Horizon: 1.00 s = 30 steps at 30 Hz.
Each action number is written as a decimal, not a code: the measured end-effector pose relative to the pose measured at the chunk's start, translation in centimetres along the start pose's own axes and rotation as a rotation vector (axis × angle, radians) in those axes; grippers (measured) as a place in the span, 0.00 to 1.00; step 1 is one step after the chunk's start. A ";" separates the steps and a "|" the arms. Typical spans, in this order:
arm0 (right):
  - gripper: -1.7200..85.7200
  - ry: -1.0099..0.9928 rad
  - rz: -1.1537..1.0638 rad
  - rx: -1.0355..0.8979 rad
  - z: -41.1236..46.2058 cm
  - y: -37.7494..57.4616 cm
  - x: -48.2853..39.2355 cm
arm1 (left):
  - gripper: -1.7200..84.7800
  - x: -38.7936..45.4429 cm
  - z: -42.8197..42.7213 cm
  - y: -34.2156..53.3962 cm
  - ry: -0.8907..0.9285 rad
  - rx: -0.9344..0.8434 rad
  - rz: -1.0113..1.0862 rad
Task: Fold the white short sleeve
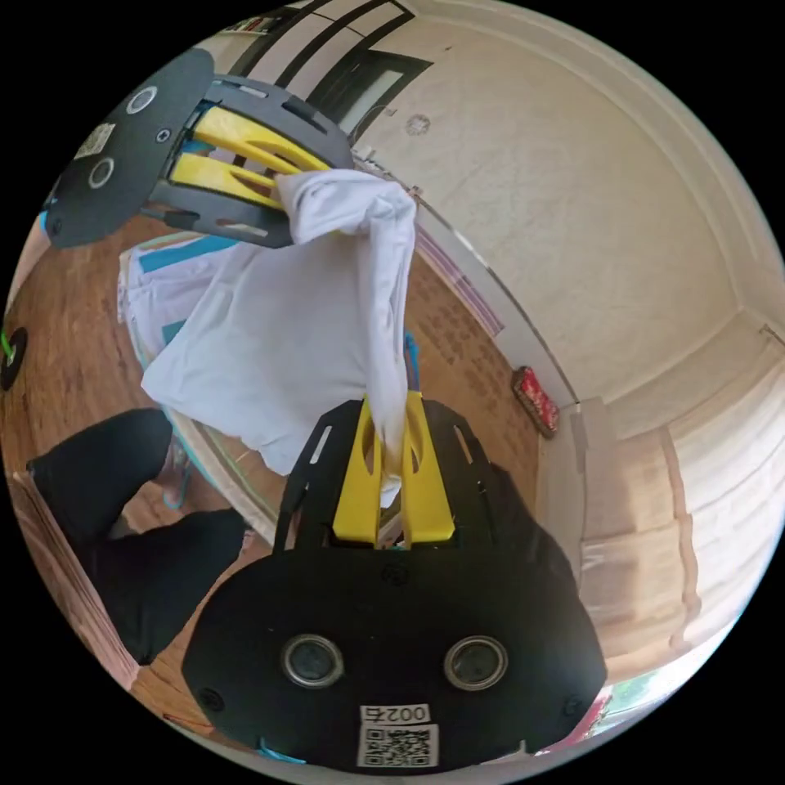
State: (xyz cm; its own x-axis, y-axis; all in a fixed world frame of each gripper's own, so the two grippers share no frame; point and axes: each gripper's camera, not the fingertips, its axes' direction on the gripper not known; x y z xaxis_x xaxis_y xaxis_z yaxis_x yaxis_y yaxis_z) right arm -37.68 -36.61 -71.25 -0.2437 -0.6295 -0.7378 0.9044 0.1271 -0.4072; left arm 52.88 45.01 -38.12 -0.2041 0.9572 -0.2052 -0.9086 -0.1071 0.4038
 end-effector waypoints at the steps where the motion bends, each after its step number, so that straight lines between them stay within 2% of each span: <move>1: 0.03 0.030 0.029 0.026 -1.2 -1.3 0.8 | 0.01 -0.8 -0.1 0.0 -0.027 0.010 -0.021; 5: 0.03 0.098 0.070 0.077 -4.8 -3.3 1.4 | 0.01 -4.3 -1.6 0.7 -0.112 0.079 -0.125; 10: 0.04 0.130 -0.004 -0.009 -4.7 -2.6 -1.8 | 0.01 -2.6 -1.8 3.8 -0.022 0.147 -0.140; 13: 0.04 0.113 -0.083 -0.054 -3.3 -0.3 -5.5 | 0.01 0.6 -1.4 6.6 0.093 0.151 -0.125; 15: 0.04 0.076 -0.125 -0.083 -2.3 1.5 -7.8 | 0.01 3.7 -1.3 9.4 0.240 0.148 -0.124; 20: 0.05 -0.176 -0.170 -0.138 -0.4 8.4 -15.0 | 0.01 10.8 -2.0 16.0 0.523 0.136 -0.137; 24: 0.05 -0.322 -0.163 -0.184 1.2 13.1 -19.7 | 0.01 15.1 -2.5 21.7 0.752 0.125 -0.227; 30: 0.08 -0.392 -0.113 -0.187 2.5 17.4 -24.2 | 0.01 17.3 -1.8 26.2 0.885 0.060 -0.295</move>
State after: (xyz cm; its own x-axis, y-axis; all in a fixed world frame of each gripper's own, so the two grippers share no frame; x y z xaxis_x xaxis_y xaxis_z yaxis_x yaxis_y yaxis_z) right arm -15.19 -21.05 -59.13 -0.1535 -0.8857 -0.4382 0.7924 0.1546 -0.5901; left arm 24.91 58.34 -32.70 -0.1939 0.3875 -0.9012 -0.9527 0.1448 0.2672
